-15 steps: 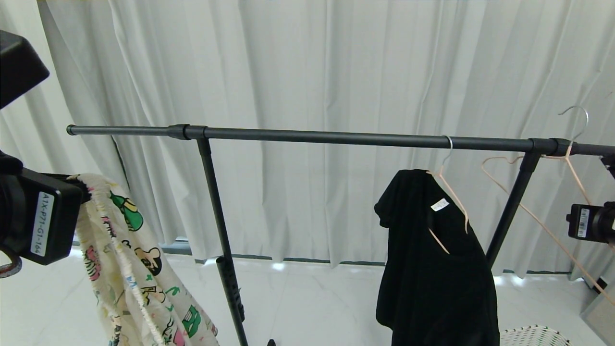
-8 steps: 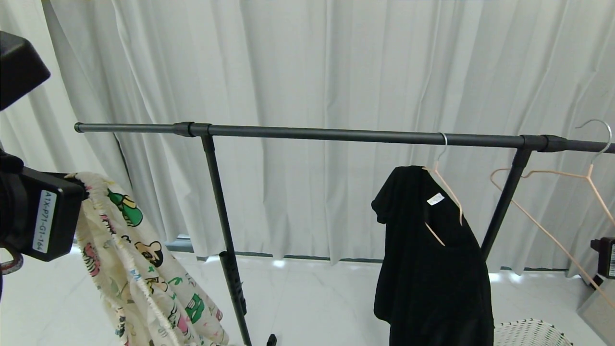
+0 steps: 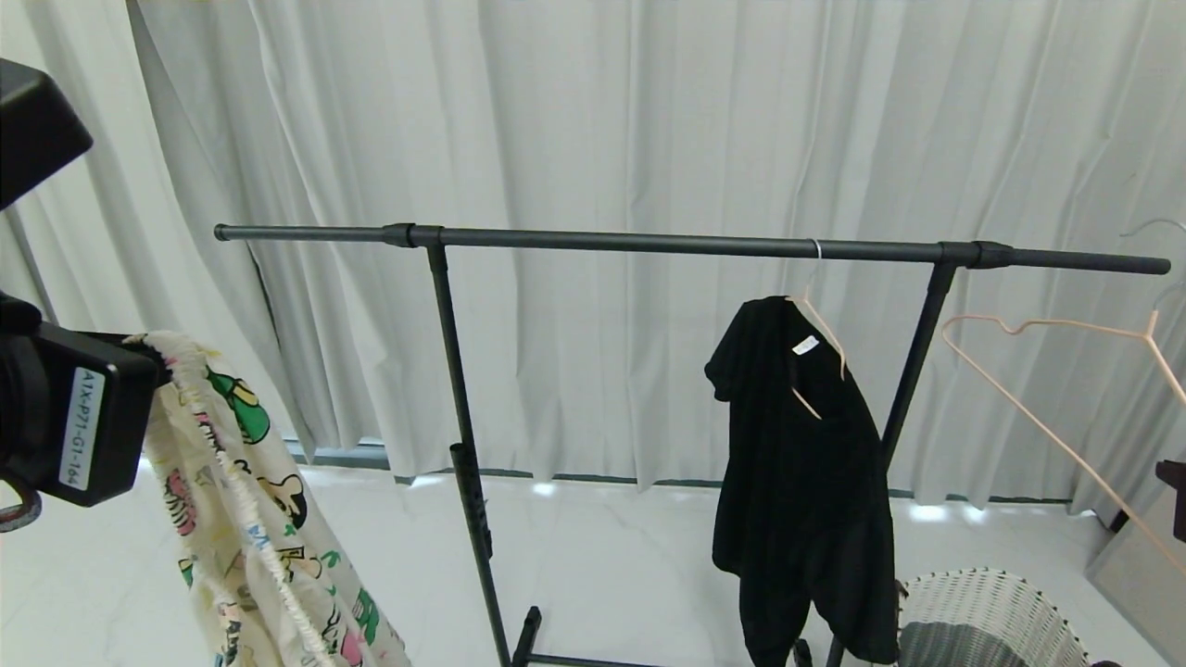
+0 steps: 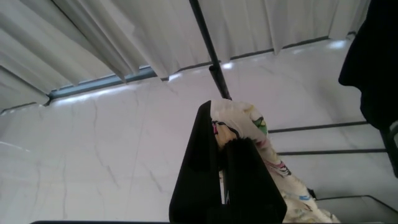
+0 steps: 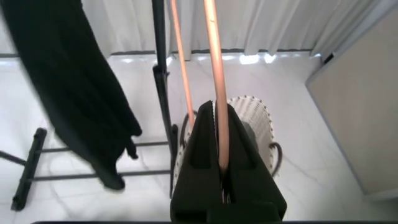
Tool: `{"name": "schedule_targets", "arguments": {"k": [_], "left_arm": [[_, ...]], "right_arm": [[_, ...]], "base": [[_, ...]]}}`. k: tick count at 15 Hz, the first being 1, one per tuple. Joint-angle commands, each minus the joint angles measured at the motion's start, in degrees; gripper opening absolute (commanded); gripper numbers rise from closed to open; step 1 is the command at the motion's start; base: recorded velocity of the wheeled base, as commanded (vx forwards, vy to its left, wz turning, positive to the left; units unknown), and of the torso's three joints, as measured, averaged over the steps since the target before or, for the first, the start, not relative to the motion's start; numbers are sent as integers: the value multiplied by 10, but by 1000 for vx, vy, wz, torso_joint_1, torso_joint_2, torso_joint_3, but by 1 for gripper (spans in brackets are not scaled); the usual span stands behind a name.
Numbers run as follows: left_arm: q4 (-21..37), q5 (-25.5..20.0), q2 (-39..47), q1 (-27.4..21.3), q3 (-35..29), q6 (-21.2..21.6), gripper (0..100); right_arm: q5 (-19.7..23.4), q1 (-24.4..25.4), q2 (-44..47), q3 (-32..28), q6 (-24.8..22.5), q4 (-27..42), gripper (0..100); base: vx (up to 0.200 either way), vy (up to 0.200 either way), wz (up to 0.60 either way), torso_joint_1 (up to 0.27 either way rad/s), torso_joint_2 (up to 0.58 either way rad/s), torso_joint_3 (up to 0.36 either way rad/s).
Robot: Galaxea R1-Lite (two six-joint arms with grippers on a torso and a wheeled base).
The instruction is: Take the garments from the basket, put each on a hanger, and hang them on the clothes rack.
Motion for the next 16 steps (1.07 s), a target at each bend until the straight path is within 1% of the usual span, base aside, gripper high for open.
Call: {"name": "schedule_targets", "arguments": {"k": [1, 2, 3, 4, 5, 6, 7, 8, 9, 10, 11, 12, 13, 14, 16], "left_arm": [[0, 0, 2, 0, 3, 0, 0], [0, 0, 3, 0, 7, 0, 0], [0, 0, 4, -1, 10, 0, 0], [0, 0, 4, -1, 12, 0, 0], [0, 0, 5, -8, 14, 0, 0], [0, 0, 9, -11, 17, 0, 0], [0, 0, 13, -11, 24, -1, 0], [-2, 0, 17, -11, 36, -3, 0], [-10, 0, 26, -11, 51, -9, 0], [-15, 0, 29, -11, 54, -12, 0], [-60, 1, 61, -10, 75, -48, 0], [-67, 14, 86, -10, 75, -81, 0], [-67, 36, 113, -10, 75, -112, 0], [-67, 55, 138, -10, 73, -145, 0], [-67, 77, 181, -10, 50, -210, 0]], "right_arm": [[4, 3, -10, 0, -4, 0, 0], [13, 16, -19, 0, -4, -2, 0], [17, 40, -29, 1, -2, -14, 0], [20, 66, -35, 2, 0, -32, 0], [32, 103, -41, 6, 1, -58, 0], [55, 138, -48, 11, 2, -80, 0], [80, 177, -56, 18, 2, -90, 0], [96, 219, -62, 29, 1, -90, 0], [99, 276, -69, 53, 2, -91, 0], [99, 289, -70, 58, 2, -92, 0], [99, 387, -78, 95, 13, -93, 0], [99, 448, -84, 105, 24, -93, 0], [99, 494, -84, 108, 46, -93, 0], [99, 522, -84, 108, 67, -93, 0], [99, 553, -79, 109, 95, -93, 0]], "base": [[-200, 0, 0, 2, 7, 2], [-200, 0, 0, -2, -2, 7], [-200, 0, 0, 2, 7, 2], [0, 0, 0, 0, 0, 0], [0, 0, 0, 0, 0, 0], [0, 0, 0, 0, 0, 0], [0, 0, 0, 0, 0, 0], [0, 0, 0, 0, 0, 0], [0, 0, 0, 0, 0, 0], [0, 0, 0, 0, 0, 0], [0, 0, 0, 0, 0, 0], [0, 0, 0, 0, 0, 0], [0, 0, 0, 0, 0, 0], [0, 0, 0, 0, 0, 0], [0, 0, 0, 0, 0, 0]]}}
